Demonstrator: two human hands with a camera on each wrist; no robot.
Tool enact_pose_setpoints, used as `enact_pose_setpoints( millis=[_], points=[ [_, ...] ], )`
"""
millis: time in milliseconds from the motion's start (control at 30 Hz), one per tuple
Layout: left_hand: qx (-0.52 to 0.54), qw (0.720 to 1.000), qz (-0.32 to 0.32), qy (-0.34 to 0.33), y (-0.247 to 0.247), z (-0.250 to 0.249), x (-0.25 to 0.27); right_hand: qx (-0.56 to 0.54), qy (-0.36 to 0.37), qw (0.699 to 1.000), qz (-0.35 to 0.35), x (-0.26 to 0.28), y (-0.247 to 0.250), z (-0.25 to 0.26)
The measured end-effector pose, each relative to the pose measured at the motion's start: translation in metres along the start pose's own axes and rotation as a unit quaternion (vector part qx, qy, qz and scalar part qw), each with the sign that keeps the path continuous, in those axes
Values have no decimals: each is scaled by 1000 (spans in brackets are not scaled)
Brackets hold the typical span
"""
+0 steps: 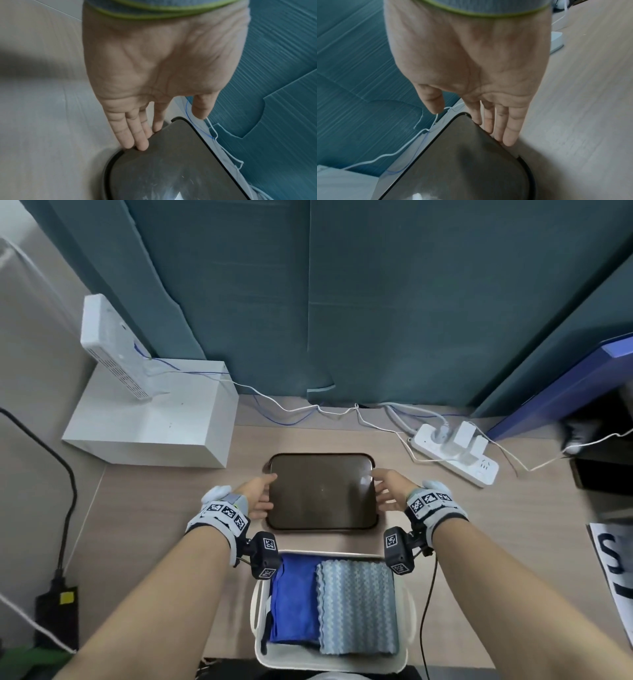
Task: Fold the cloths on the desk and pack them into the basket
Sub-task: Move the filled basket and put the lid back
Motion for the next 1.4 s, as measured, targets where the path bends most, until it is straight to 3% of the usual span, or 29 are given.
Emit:
enact_pose_setpoints(
  millis=[433,600,700,1100,1267,1400],
  points=[
    [133,977,44,-159,12,-35,68,-199,96,968,-115,87,36,3],
    [56,969,31,-237,27,-22,85,-101,140,970,-174,111,39,-15],
    [12,971,19,-239,32,-6,91,-37,131,968,-212,119,40,-32],
    [-84,961,-59,-256,55,74,112,90,95,964,-230,153,6,-87],
    [-124,952,-99,-262,74,116,67,116,104,961,-228,168,-3,-114],
    [-133,943,-134,-275,60,126,134,127,100,960,-230,177,-7,-132]
  ],
)
Point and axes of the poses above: each hand's wrist, its own x-axis away from the middle knuckle, its own y-axis out of the back of the hand, z = x × y, the point moved 9 cm from there along -x, towards the middle knuckle, and after that the axes turned 11 degrees about x, right-handed, at the moved point
